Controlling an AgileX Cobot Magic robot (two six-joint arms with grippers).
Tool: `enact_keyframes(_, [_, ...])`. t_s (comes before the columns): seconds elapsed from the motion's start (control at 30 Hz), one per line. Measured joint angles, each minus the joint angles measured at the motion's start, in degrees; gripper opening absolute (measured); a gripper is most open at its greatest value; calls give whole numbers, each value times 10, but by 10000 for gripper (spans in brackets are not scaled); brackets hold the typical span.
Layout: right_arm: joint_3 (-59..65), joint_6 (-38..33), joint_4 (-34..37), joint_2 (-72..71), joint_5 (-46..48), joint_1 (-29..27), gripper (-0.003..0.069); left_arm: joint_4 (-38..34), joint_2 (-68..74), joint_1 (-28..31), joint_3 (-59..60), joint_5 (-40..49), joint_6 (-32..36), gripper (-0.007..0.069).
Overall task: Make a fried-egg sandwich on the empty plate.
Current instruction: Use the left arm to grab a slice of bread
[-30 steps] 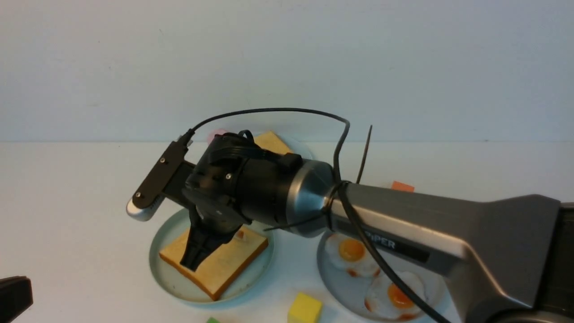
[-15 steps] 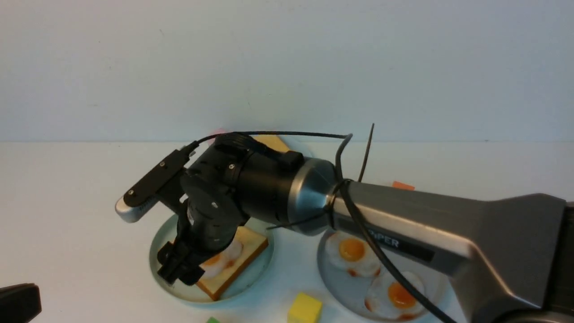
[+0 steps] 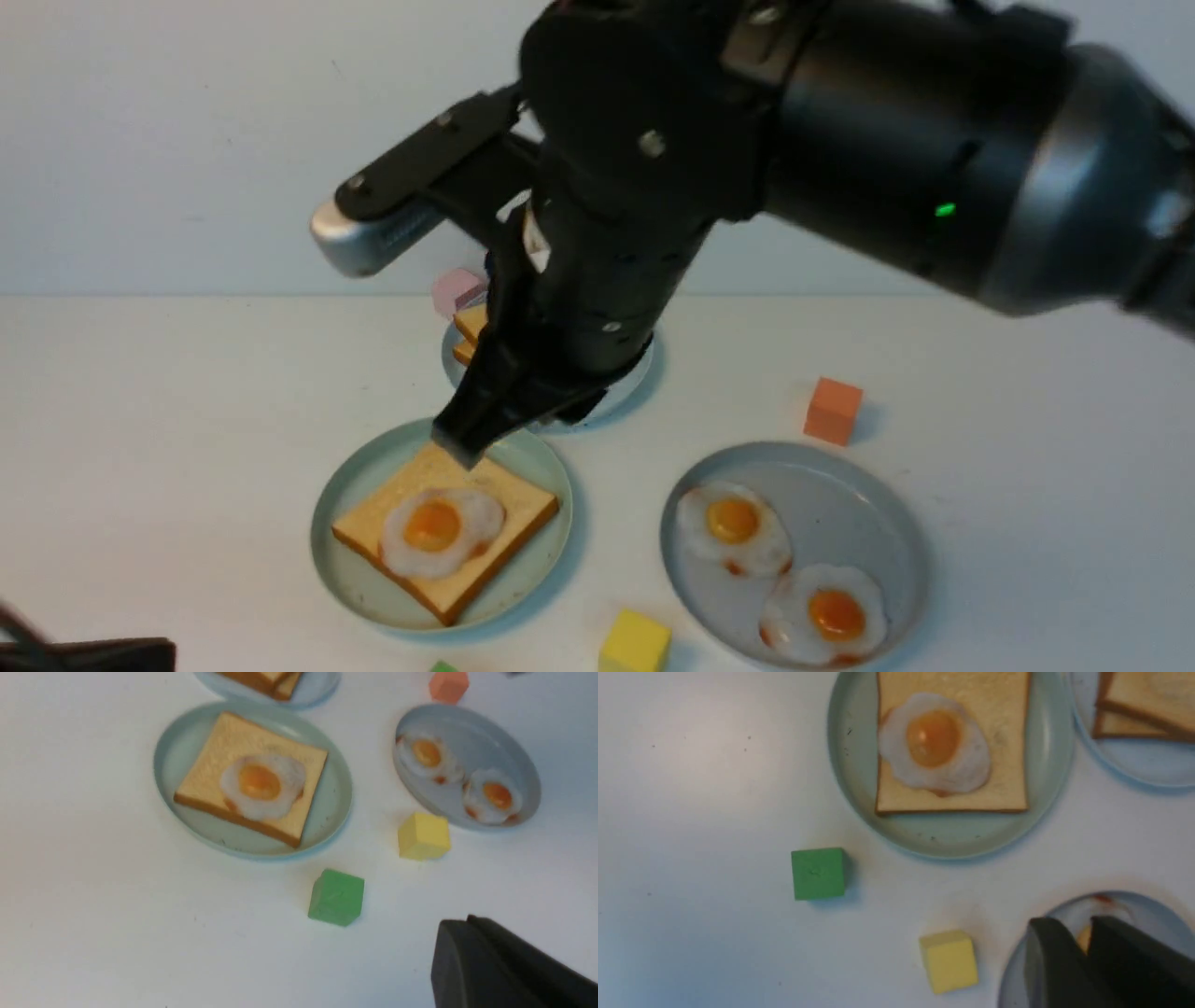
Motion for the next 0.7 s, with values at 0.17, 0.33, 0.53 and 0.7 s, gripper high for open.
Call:
enact_keyframes(0.17, [94, 24, -12, -144, 9, 0, -10, -16, 191, 0, -70, -6, 45, -13])
enact_keyframes(0.33, [216, 66, -15, -283, 12, 0, -10, -31, 377, 0, -190, -13, 106, -13])
enact_keyframes(0.53, [344, 127, -15, -450, 17, 0, -10, -37, 573, 0, -362, 15, 205, -13])
enact_keyframes(0.7, [397, 168, -15, -531, 21, 0, -9, -38, 678, 1, -477, 57, 250, -13])
